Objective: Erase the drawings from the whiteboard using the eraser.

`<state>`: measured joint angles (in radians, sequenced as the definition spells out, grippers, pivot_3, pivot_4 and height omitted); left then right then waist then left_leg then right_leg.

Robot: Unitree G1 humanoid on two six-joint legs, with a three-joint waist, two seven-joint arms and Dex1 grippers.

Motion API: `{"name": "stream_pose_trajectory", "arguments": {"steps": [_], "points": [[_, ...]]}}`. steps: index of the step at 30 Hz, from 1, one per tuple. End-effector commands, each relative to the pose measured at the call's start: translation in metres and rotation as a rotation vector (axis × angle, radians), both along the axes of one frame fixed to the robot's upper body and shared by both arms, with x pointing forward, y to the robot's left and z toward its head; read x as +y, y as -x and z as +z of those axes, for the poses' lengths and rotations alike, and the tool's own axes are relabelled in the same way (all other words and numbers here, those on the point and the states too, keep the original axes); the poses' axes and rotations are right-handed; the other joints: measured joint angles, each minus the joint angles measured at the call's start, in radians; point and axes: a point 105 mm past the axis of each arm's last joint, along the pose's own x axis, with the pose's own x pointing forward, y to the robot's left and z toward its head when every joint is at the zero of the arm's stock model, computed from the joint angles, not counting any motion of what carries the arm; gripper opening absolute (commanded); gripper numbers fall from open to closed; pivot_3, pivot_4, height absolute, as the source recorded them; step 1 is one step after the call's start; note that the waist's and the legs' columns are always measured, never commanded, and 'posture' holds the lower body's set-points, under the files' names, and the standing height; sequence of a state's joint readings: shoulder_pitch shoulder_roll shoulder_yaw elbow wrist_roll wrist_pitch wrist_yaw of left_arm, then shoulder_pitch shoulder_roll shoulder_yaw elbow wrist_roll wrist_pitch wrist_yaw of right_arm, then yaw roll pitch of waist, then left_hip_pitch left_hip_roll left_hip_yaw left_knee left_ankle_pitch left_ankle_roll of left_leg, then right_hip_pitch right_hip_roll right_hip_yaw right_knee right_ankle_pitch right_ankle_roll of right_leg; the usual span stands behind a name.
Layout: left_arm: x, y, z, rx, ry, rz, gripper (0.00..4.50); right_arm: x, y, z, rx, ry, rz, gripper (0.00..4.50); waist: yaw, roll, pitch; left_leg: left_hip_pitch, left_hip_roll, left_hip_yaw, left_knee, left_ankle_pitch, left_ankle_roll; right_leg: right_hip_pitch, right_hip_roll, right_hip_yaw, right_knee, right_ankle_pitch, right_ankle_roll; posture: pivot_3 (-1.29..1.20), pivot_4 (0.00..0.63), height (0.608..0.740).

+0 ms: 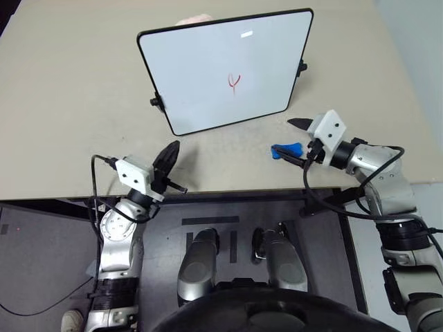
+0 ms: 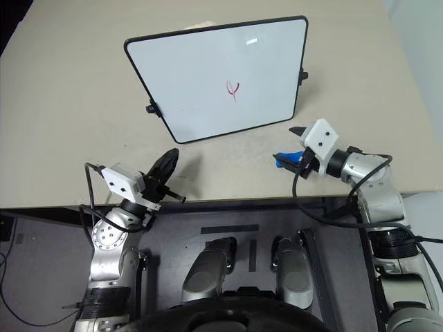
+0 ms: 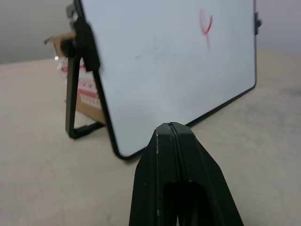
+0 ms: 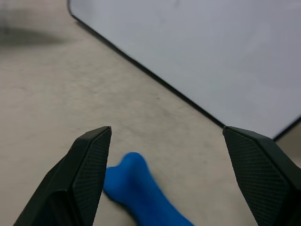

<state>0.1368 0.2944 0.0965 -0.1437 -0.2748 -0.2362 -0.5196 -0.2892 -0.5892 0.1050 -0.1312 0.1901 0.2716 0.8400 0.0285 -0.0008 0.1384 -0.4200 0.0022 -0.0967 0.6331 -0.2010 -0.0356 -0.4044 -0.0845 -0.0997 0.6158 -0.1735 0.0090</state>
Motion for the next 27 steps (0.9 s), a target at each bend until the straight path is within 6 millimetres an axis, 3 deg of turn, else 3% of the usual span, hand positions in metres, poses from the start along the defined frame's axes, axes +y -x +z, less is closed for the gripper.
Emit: {"name": "stream_pose_trajectory", "arguments": {"steps": [1, 4, 19, 22, 27], "points": [[-0.005, 0.003, 0.007, -0.033, -0.008, -0.017, 0.0, -0.001, 0.0, 0.013, -0.036, 0.042, 0.046, 4.0, 0.0, 0.0, 0.0, 0.0, 0.0, 0.0, 0.0, 0.0, 0.0, 0.0, 0.001, 0.002, 0.0, 0.0, 0.0, 0.0, 0.15, 0.74], [-0.007, 0.004, 0.005, -0.027, -0.006, -0.022, 0.0, -0.004, 0.001, 0.011, -0.025, 0.069, 0.055, 4.0, 0.0, 0.0, 0.0, 0.0, 0.0, -0.001, 0.0, 0.001, 0.001, 0.0, 0.011, 0.02, 0.0, 0.0, 0.0, 0.0, 0.15, 0.74], [-0.014, -0.002, 0.003, -0.029, 0.011, -0.04, 0.0, -0.017, -0.002, -0.011, 0.113, 0.133, 0.093, 4.0, 0.0, 0.0, 0.0, 0.0, -0.001, 0.0, 0.0, 0.002, 0.002, 0.0, 0.012, 0.022, 0.0, -0.001, 0.001, 0.0, 0.15, 0.74], [-0.013, -0.001, 0.003, -0.03, 0.012, -0.038, 0.0, -0.019, -0.003, -0.014, 0.128, 0.133, 0.097, 3.48, 0.0, 0.0, 0.0, 0.0, -0.001, 0.0, 0.0, 0.002, 0.002, 0.0, 0.012, 0.022, 0.0, -0.001, 0.001, 0.0, 0.15, 0.74], [-0.014, -0.002, 0.003, -0.033, 0.013, -0.032, 0.0, -0.017, -0.003, -0.017, 0.137, 0.131, 0.114, 1.66, 0.0, 0.0, 0.0, 0.0, -0.001, 0.0, 0.0, 0.002, 0.002, 0.0, 0.011, 0.022, 0.0, -0.001, 0.001, 0.0, 0.15, 0.74]]}}
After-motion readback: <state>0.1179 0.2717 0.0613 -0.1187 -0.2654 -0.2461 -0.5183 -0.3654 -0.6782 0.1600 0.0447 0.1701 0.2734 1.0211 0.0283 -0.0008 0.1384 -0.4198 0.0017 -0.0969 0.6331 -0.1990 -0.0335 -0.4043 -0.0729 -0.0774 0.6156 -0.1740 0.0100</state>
